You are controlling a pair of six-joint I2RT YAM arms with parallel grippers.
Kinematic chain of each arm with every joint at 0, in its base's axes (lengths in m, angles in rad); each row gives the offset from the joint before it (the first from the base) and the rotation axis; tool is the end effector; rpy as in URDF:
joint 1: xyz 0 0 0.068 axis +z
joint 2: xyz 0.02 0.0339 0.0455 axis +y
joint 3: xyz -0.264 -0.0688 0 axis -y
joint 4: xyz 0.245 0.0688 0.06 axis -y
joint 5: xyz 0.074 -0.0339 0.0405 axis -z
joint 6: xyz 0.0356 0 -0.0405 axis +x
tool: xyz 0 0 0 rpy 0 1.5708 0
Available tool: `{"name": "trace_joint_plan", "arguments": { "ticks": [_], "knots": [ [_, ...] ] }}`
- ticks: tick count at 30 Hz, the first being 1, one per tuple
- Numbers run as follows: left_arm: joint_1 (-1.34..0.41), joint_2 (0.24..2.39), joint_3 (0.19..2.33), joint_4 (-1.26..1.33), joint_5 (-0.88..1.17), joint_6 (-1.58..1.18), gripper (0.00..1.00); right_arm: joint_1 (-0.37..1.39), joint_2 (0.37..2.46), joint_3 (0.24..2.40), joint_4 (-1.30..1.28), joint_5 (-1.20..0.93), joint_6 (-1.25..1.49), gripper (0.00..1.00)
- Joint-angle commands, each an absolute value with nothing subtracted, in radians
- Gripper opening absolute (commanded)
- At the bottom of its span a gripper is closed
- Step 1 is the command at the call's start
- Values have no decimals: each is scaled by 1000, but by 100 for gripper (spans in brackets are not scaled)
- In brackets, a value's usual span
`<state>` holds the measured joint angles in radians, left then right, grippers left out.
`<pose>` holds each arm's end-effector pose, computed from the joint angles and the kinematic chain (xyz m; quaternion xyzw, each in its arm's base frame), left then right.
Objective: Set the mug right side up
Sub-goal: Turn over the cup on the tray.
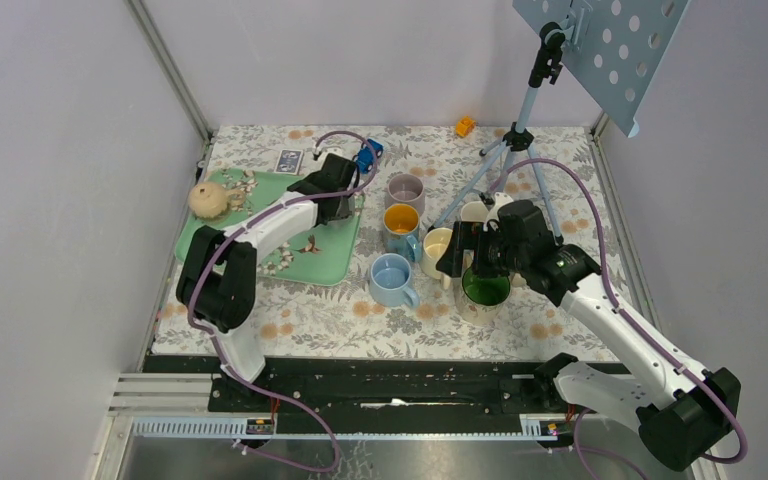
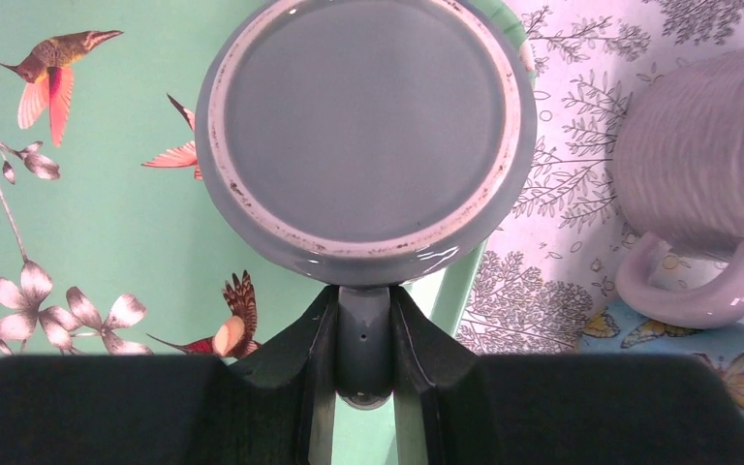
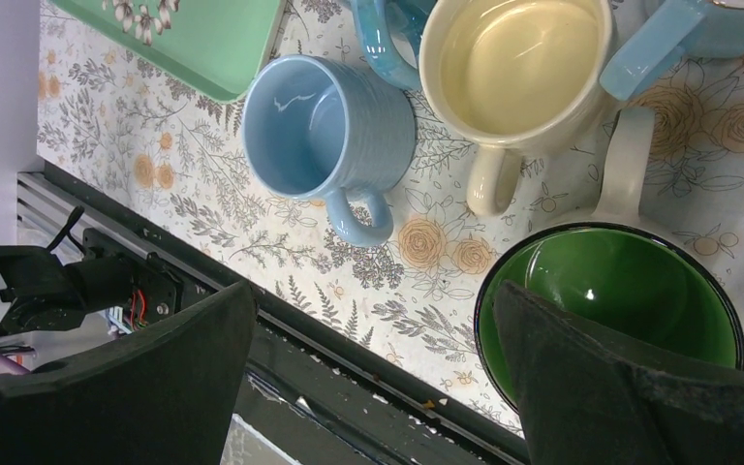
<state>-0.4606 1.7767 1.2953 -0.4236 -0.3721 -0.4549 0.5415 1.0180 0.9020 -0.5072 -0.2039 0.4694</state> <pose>0.3507 -0.1596 0.2274 -0.0578 0.9290 0.0149 0.3653 0.1849 0.1196 0.3059 -0.0783 0.8830 0.2990 0.3533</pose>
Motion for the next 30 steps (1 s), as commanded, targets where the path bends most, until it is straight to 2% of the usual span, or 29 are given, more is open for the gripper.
{"name": "trace_joint_plan", "arguments": {
  "ticks": [1, 9, 16, 30],
  "knots": [
    [-455, 1669, 1339, -340, -379, -485, 0, 549, 998, 899, -450, -229, 497, 100],
    [-442, 1623, 1367, -341, -305, -525, 0, 550, 1007, 905, -360, -265, 573, 100],
    [-414, 1579, 1399, -350, -194, -581, 0, 562, 1052, 908, -172, -321, 698, 100],
    [-374, 1497, 1466, -322, 75, -729, 0, 645, 1320, 976, 255, -379, 918, 100]
  ]
}}
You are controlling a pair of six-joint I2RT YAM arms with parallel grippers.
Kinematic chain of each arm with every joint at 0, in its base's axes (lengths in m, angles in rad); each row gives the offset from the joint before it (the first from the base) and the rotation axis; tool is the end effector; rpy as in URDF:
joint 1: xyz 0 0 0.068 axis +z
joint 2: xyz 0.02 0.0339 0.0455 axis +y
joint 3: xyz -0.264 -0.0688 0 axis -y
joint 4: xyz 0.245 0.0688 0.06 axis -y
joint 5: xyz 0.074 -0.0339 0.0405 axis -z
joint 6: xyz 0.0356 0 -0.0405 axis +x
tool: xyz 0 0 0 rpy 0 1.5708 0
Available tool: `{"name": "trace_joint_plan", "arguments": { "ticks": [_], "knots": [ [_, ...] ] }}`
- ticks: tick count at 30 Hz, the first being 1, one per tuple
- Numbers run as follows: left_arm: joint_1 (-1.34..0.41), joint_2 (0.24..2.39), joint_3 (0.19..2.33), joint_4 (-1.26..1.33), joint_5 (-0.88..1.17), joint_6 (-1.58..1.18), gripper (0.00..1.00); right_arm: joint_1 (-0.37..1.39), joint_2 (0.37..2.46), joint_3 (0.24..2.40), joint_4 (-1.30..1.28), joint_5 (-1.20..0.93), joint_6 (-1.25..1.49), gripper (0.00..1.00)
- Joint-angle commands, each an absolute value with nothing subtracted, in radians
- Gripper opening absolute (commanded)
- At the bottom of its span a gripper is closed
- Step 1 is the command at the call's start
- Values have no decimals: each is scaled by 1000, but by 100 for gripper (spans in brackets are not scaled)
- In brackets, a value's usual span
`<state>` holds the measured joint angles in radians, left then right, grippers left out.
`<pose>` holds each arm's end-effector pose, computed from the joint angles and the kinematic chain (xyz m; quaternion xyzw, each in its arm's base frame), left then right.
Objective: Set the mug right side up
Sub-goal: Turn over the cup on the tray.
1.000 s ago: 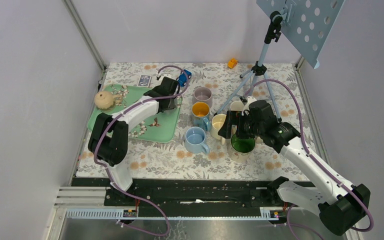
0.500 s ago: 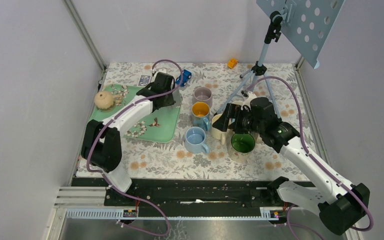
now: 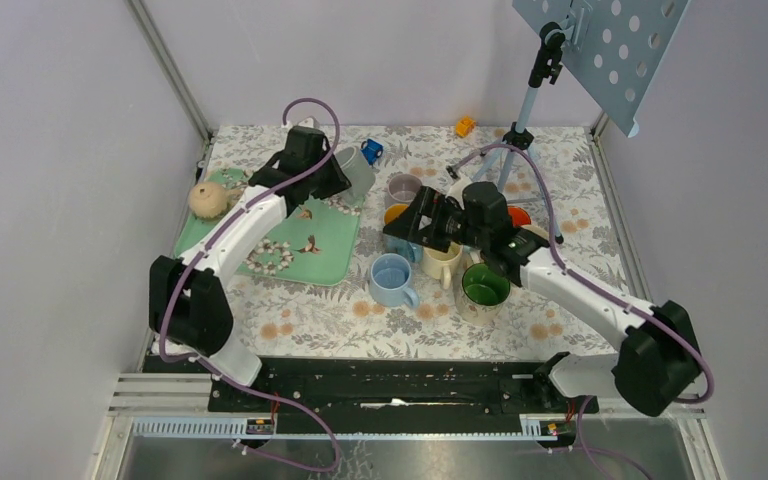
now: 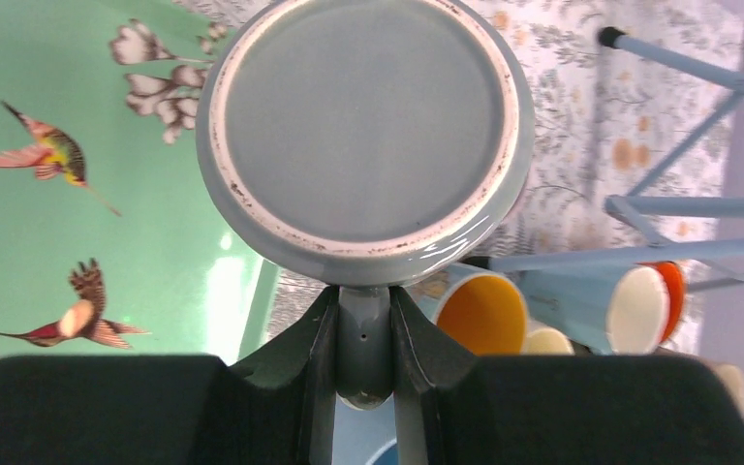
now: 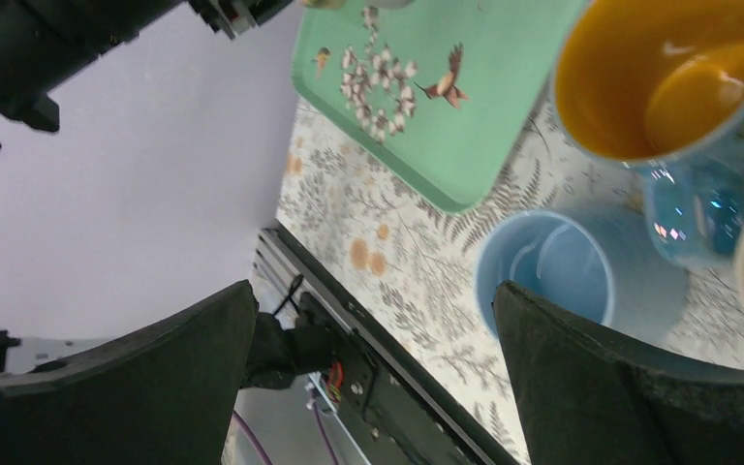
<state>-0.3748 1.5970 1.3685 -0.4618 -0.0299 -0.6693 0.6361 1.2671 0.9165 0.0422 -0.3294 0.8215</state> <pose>0.3388 -0.1321 0.3106 -0.1390 0.8938 -0.2008 0.3761 0.2299 0.1841 0.3049 -0.0226 0.8019 0.4864 0.3461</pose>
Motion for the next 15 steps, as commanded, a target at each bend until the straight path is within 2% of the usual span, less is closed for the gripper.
{"name": "trace_joint_plan", "arguments": {
  "ticks": [1, 15],
  "knots": [
    [-374, 1489, 1469, -317, 89, -738, 0, 646, 1337, 979, 288, -384, 936, 100],
    [-369, 1437, 1479, -231, 246, -876, 0, 646, 1511, 1013, 616, -385, 1128, 93]
  ]
}}
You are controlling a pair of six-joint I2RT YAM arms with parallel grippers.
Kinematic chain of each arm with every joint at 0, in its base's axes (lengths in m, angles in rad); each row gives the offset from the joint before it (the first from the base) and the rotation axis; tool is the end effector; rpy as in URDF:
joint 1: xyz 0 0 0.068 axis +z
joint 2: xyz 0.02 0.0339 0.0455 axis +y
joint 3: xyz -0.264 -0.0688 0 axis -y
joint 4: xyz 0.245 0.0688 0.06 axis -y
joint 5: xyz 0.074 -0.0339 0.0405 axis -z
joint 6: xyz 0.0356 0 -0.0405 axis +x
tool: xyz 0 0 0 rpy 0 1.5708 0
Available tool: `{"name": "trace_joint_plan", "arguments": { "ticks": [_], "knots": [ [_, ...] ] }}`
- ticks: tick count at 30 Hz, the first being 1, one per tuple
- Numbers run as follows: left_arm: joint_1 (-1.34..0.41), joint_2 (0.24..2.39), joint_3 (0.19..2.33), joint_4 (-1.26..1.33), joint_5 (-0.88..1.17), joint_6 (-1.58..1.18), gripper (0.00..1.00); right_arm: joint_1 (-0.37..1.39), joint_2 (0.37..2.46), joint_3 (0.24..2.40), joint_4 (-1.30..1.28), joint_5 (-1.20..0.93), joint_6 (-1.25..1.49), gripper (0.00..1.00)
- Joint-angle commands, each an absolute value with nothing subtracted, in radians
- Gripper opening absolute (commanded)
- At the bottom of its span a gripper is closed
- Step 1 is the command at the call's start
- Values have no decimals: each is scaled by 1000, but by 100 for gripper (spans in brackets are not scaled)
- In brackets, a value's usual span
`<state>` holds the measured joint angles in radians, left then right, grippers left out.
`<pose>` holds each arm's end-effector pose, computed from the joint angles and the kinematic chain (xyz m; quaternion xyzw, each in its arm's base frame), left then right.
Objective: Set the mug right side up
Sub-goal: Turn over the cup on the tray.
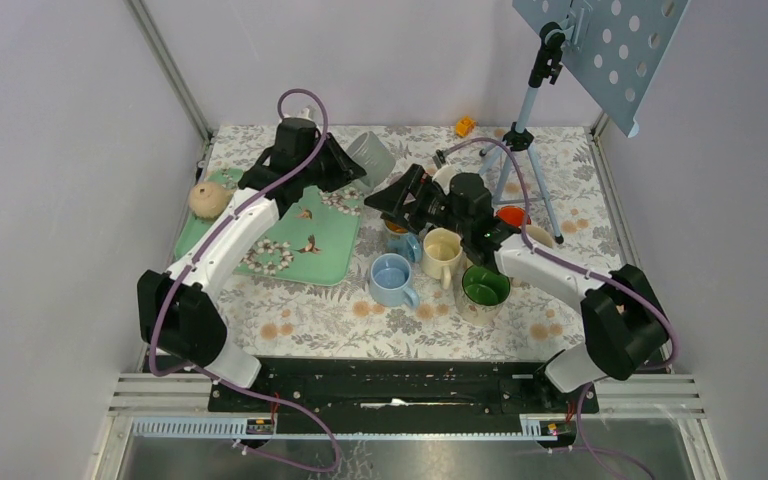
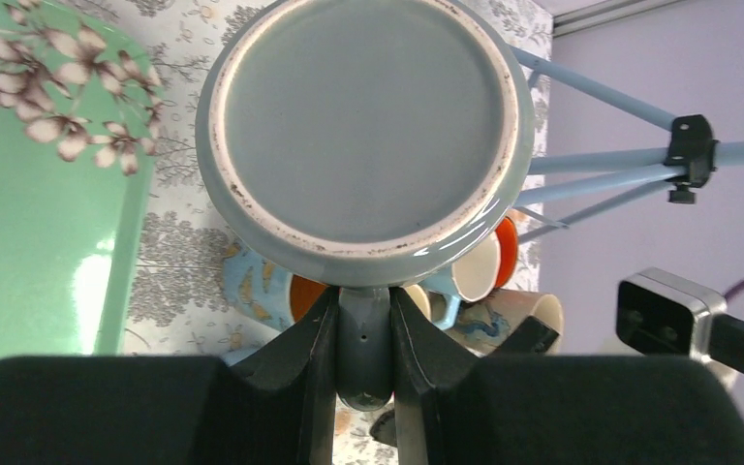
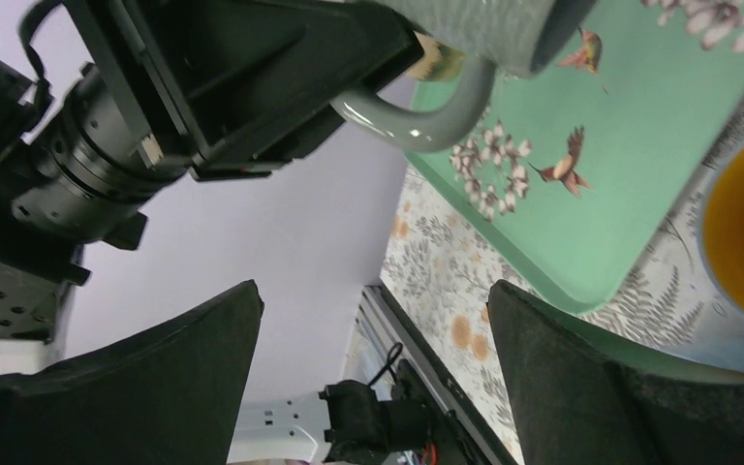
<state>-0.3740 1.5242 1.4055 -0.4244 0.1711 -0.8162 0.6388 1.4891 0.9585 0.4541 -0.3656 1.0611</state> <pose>0.3250 -0.1340 0.3514 -0.1493 0.8558 -0.3362 0.3638 0.2710 0.2171 0.2962 0.0304 0.7313 0.5900 0.3409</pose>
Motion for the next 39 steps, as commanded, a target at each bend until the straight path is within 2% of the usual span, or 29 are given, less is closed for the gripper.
{"name": "trace_joint_plan", "arguments": {
  "ticks": [1, 18, 22, 32, 39],
  "knots": [
    [-368, 1433, 1477, -224, 254, -885, 0, 646, 1522, 1012, 643, -386, 1147, 92],
    [-364, 1389, 1420, -96, 364, -1003, 0, 603, 1657, 971, 1073, -407, 1462, 76],
    [-365, 1385, 1407, -67, 385, -1031, 0, 598, 1670, 978, 1125, -395, 1495, 73],
    [-363, 1370, 1372, -14, 422, -1075, 0, 591, 1726, 1015, 1228, -399, 1567, 57],
    [-358, 1359, 1346, 21, 452, -1107, 0, 579, 1729, 1010, 1271, -388, 1594, 52]
  ]
}}
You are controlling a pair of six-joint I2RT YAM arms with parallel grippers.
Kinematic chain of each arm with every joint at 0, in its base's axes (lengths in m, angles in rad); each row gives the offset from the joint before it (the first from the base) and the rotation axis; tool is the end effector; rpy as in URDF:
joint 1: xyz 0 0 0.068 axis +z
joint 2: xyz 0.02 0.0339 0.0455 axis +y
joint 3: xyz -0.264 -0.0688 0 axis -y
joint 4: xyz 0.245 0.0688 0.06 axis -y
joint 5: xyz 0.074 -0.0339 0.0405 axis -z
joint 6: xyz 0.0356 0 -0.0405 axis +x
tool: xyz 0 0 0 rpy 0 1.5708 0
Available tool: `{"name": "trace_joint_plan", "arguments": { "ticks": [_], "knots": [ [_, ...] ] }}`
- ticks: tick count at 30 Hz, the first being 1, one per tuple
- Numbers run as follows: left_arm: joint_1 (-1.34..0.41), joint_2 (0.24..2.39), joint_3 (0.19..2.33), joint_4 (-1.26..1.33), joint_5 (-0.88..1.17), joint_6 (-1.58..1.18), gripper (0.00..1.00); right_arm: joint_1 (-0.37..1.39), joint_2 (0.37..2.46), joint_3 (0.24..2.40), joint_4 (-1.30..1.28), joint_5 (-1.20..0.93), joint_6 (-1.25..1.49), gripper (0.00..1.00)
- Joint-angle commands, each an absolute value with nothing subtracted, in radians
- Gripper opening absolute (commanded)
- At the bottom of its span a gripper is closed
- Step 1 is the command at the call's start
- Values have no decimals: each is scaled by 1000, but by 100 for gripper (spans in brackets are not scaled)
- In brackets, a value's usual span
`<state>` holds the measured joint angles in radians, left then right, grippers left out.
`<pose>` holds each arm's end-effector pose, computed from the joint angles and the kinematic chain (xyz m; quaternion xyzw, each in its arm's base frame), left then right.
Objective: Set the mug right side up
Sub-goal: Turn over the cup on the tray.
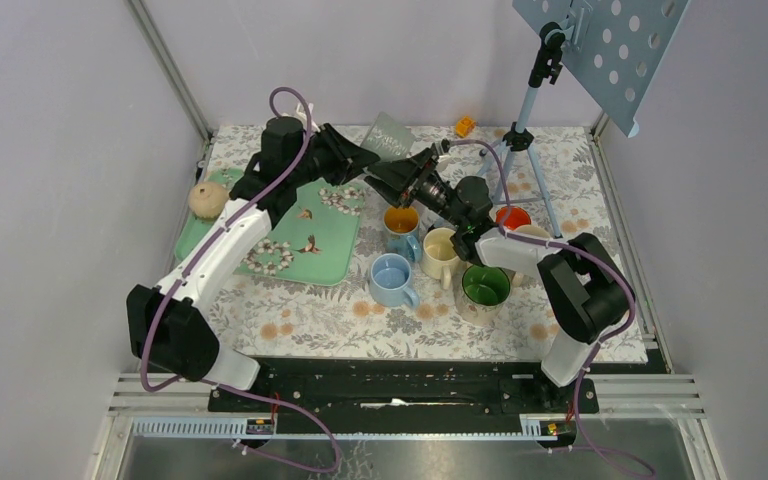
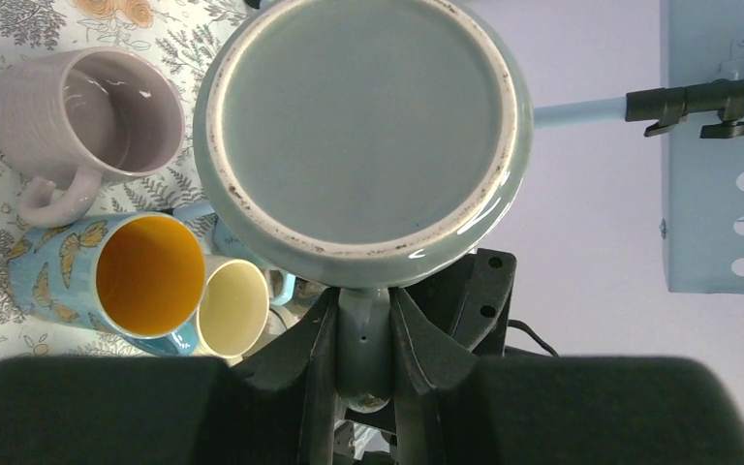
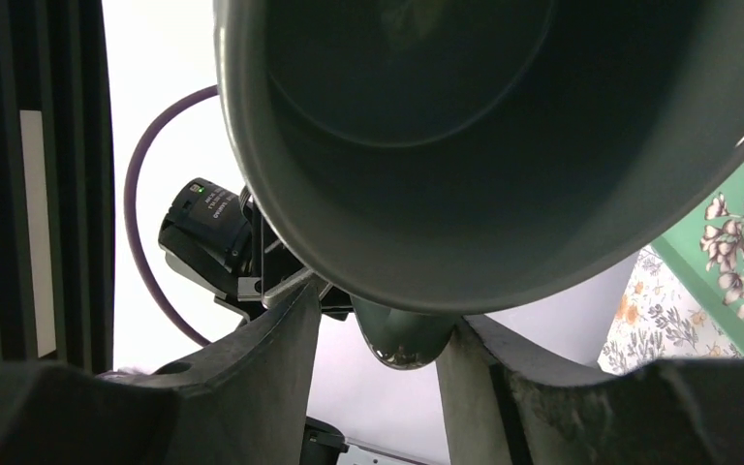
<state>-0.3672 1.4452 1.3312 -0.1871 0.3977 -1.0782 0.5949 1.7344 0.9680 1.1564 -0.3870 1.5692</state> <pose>0.3116 -0.1346 0.3755 -0.1649 0.7807 -0.5038 0.3308 0.3072 0.2241 0.2879 0.1146 0.5575 0.7700 0.2882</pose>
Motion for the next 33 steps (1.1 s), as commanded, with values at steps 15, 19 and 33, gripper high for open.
{"name": "trace_joint_plan", "arguments": {
  "ticks": [15, 19, 33],
  "knots": [
    [-354, 1353, 1294, 91, 541, -1166, 0, 565, 1703, 1030, 1273, -427, 1562, 38],
    [-354, 1359, 1281, 117, 563, -1184, 0, 566, 1685, 1044, 1257, -453, 1541, 41],
    [-354, 1357, 1246, 160, 592, -1206, 0, 567, 1680, 1067, 1225, -477, 1526, 25]
  ]
}}
